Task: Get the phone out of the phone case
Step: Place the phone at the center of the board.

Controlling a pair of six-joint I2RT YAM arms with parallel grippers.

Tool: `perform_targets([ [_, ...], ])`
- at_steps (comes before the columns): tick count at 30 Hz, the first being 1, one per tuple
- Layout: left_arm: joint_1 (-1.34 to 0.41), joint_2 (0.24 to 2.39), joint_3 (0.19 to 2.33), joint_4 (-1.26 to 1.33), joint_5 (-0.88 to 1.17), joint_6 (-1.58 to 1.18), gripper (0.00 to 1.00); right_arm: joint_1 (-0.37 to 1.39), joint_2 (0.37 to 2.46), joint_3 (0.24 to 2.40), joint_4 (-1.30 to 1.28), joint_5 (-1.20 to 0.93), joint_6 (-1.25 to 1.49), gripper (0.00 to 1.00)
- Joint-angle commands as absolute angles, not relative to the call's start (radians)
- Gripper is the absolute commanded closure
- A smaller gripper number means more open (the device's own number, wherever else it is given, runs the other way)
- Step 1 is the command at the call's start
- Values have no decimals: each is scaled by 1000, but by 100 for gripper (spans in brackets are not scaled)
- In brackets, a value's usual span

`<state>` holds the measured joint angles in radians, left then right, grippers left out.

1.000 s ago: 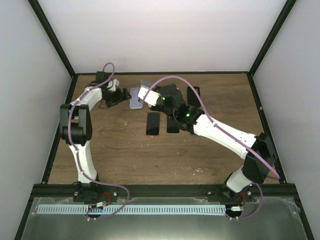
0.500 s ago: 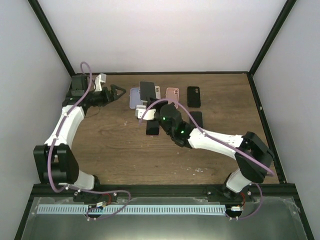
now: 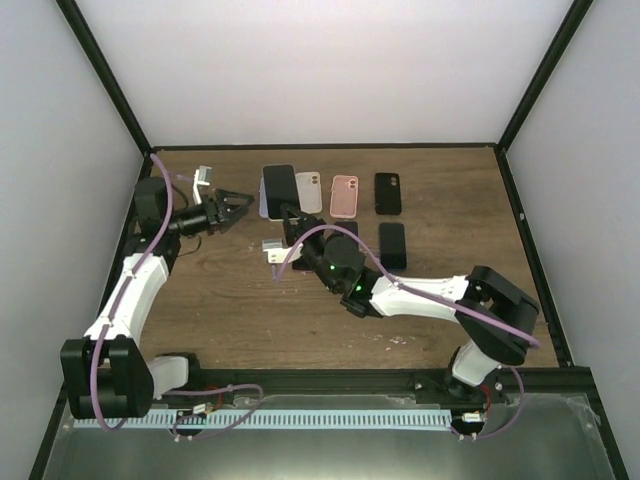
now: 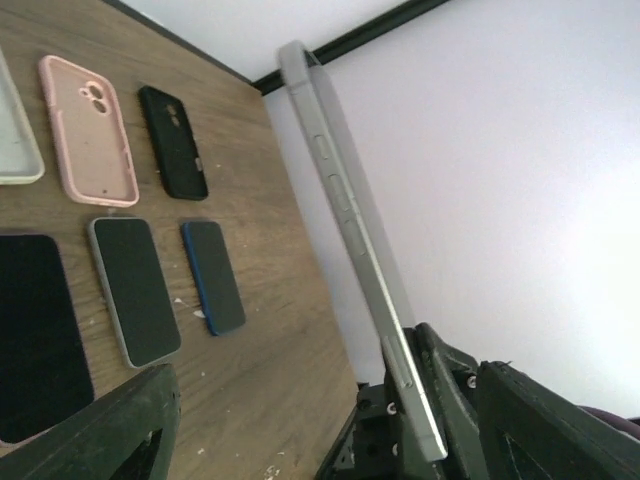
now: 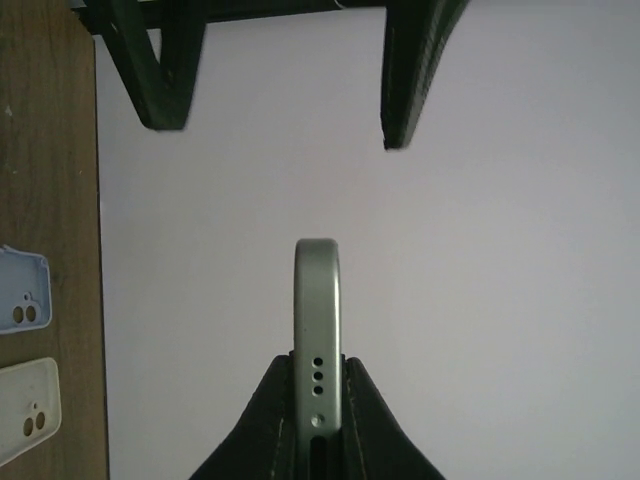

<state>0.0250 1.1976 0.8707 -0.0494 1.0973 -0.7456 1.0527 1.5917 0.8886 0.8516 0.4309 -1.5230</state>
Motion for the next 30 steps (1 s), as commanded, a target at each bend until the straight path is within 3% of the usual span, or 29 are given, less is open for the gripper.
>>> perform_targets([
  [1, 2, 1182, 838, 123, 1169, -890, 24, 1086, 1608, 902, 1026, 439, -1592, 99],
  [10, -52, 1181, 808, 190, 1160, -942, 47, 1132, 1642, 913, 1040, 448, -1607, 99],
  [21, -52, 1200, 800, 199, 1132, -947, 90, 1143, 1670, 896, 1098, 445, -1654, 94],
  [23, -50, 1208, 802, 199, 1133, -946, 95, 1143, 1672, 897, 1106, 441, -1663, 87],
  [25, -43, 1214, 807, 197, 1137, -943, 99, 1143, 1670, 891, 1129, 436, -1676, 73],
  [30, -5, 1236, 829, 167, 1152, -908, 100, 1143, 1634, 880, 1083, 429, -1645, 46],
])
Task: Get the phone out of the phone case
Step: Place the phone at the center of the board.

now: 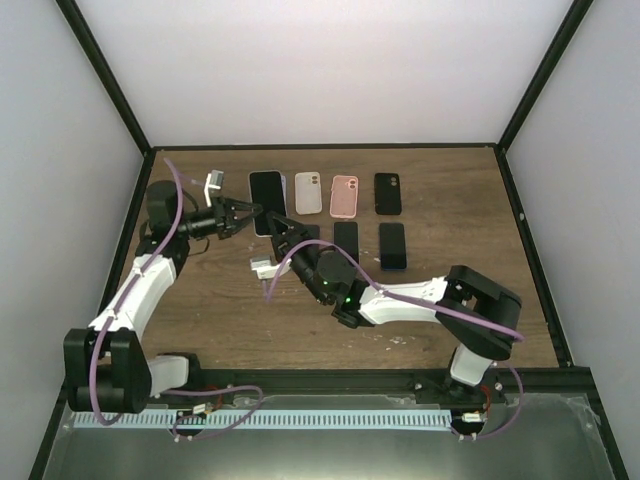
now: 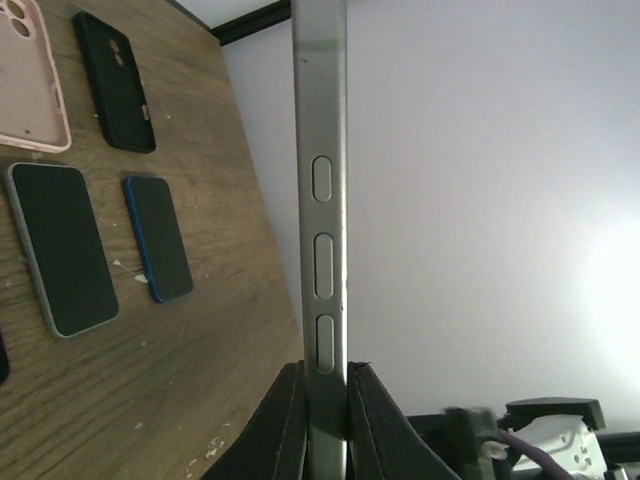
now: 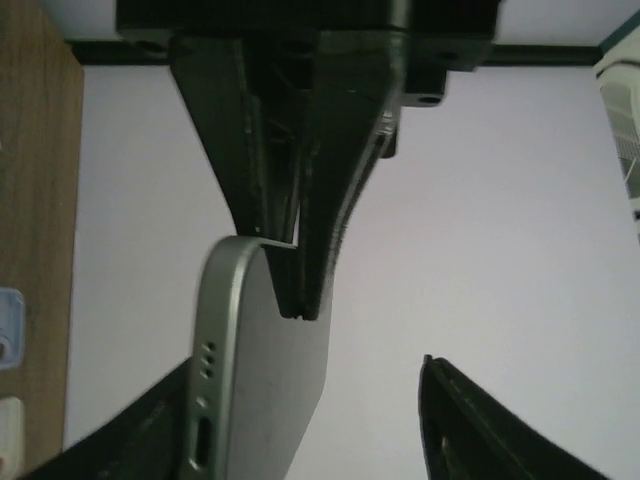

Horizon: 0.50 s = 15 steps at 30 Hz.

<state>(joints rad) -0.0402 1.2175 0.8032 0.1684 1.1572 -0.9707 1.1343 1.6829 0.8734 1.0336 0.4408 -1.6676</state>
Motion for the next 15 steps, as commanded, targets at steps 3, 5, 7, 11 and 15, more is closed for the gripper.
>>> perform_targets([
  [3, 15, 1260, 855, 94, 1161, -821, 100, 1140, 1599, 880, 987, 431, -1574, 29],
  [5, 24, 1279, 888, -15, 1157, -708, 100, 1135, 1575, 886, 892, 427, -1501, 22],
  [7, 27, 1301, 925, -122, 1153, -583, 100, 1124, 1550, 887, 809, 421, -1450, 14],
  [11, 28, 1337, 1013, -344, 1108, -329, 100, 1091, 1505, 882, 686, 399, -1357, 5],
  [15, 34, 1366, 1029, -427, 1072, -231, 100, 1052, 1465, 903, 547, 376, -1244, 0],
])
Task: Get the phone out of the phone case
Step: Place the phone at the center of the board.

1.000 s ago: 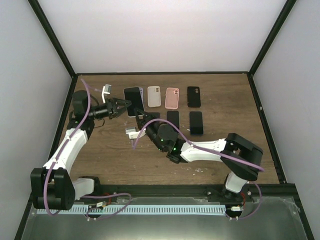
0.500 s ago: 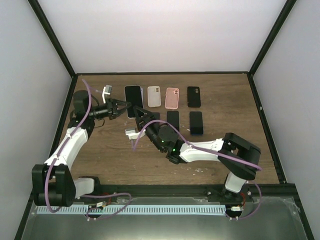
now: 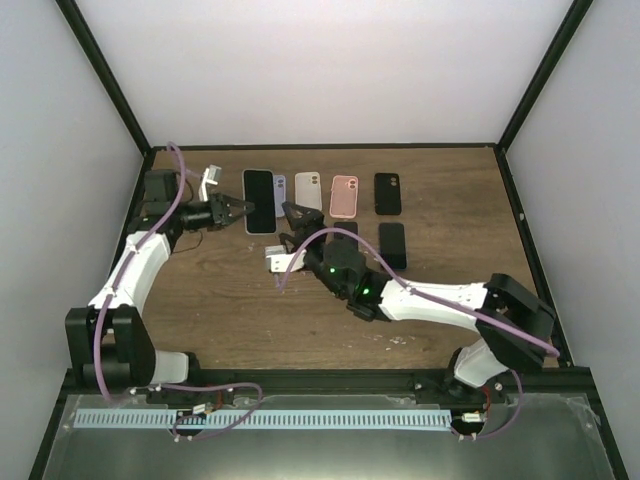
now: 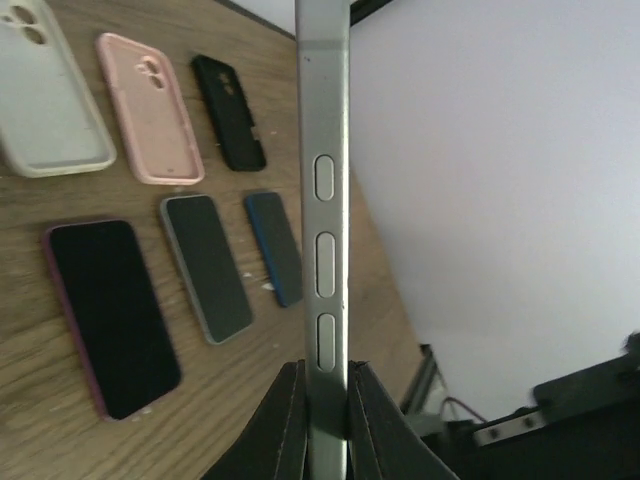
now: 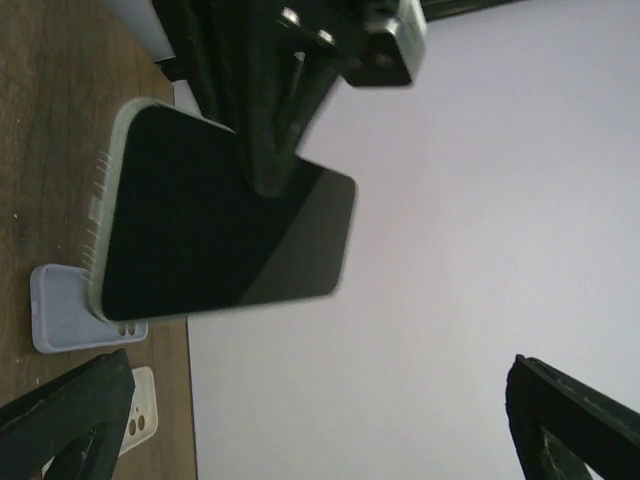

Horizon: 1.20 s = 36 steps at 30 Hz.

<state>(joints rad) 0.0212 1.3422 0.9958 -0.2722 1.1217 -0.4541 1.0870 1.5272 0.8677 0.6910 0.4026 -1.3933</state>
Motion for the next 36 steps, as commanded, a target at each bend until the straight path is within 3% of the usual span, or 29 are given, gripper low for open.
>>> perform_targets([
  [1, 35, 1376, 1030, -443, 1063, -212, 100, 1041, 1459, 911, 517, 370, -1214, 0],
  [13, 44, 1581, 1053, -613, 979, -25, 100, 857, 1359, 1028, 125, 240, -887, 0],
  [36, 29, 1951, 1183, -571, 1006, -75, 100, 578, 1317, 1088, -133, -43, -514, 0],
])
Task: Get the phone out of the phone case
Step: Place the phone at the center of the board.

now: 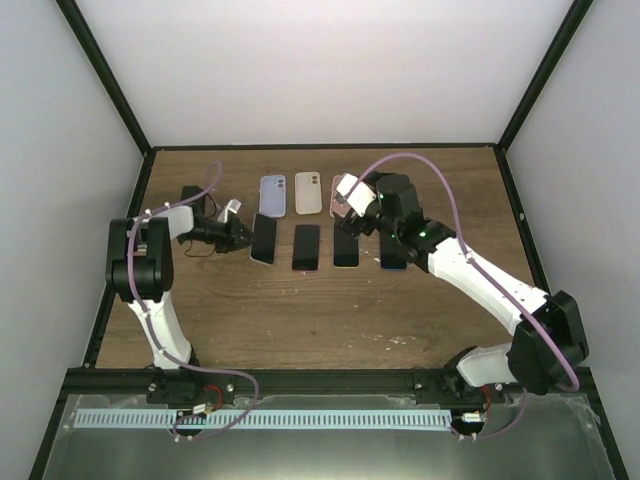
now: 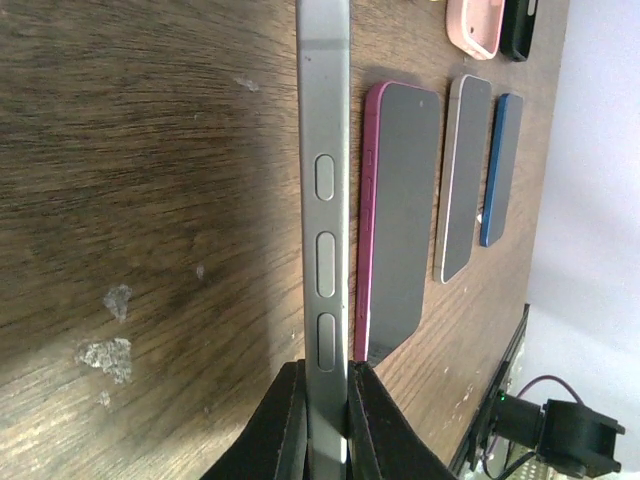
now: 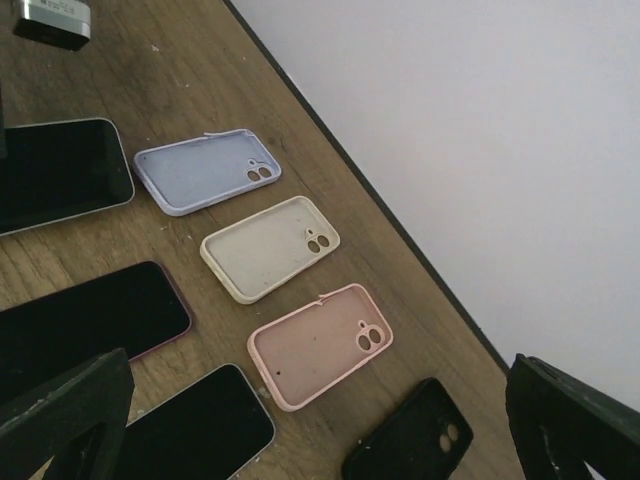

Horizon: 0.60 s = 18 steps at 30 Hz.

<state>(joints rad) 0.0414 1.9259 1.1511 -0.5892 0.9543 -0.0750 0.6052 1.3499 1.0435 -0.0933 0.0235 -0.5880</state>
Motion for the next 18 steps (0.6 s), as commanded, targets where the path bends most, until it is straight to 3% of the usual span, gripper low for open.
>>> perform_targets([
  [1, 25, 1956, 1184, -569, 1006, -76, 100, 574, 1314, 1086, -135, -50, -509, 0],
  [12, -16, 2007, 1182, -508, 945, -138, 99, 532, 1302, 1082, -153, -98, -468, 0],
  [18, -31, 2010, 1187, -516, 864, -146, 89, 525, 1301, 1075, -153, -108, -461, 0],
])
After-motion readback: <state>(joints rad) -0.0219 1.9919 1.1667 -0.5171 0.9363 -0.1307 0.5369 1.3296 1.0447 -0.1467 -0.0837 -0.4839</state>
